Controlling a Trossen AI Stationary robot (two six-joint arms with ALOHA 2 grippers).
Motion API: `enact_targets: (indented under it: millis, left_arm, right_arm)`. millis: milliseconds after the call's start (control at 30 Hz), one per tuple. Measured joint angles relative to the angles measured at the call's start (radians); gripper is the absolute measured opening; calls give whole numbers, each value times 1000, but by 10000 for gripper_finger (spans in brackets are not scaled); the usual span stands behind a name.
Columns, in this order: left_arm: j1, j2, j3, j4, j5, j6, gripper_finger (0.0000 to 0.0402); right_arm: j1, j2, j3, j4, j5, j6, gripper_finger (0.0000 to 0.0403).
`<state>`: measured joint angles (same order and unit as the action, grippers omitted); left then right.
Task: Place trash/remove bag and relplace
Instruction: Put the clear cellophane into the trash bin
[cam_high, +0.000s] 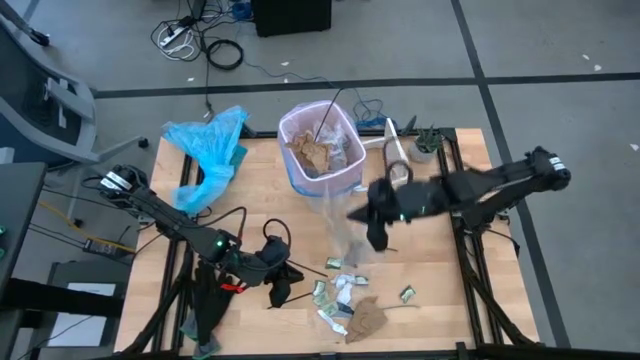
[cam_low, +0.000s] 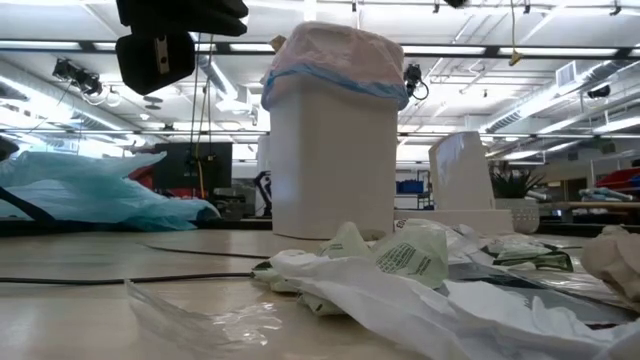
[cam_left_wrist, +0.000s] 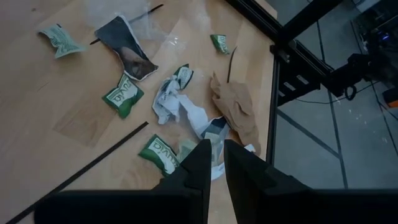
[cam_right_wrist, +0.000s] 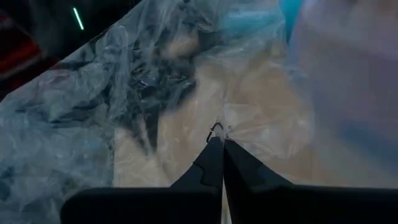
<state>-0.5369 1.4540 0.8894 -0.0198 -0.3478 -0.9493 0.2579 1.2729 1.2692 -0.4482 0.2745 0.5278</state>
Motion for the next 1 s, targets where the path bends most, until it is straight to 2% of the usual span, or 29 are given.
enact_targets:
  millis: [200, 433, 567, 667, 1000]
  left_arm:
    - [0, 0, 0, 7, 0, -4, 52]
    - [0, 0, 0, 9, 0, -5, 52]
    - [0, 0, 0, 4, -4, -4, 52]
    - [0, 0, 0, -2, -8, -4, 52]
    - [0, 0, 0, 19, -8, -7, 52]
  right_arm:
    - [-171, 1, 159, -26, -24, -218, 0]
    - [-387, 60, 290, -101, -180, -358, 0]
    - [-480, 169, 391, -231, -252, -443, 0]
    - [-529, 264, 491, -323, -269, -522, 0]
    - [-612, 550, 829, -464, -303, -729, 0]
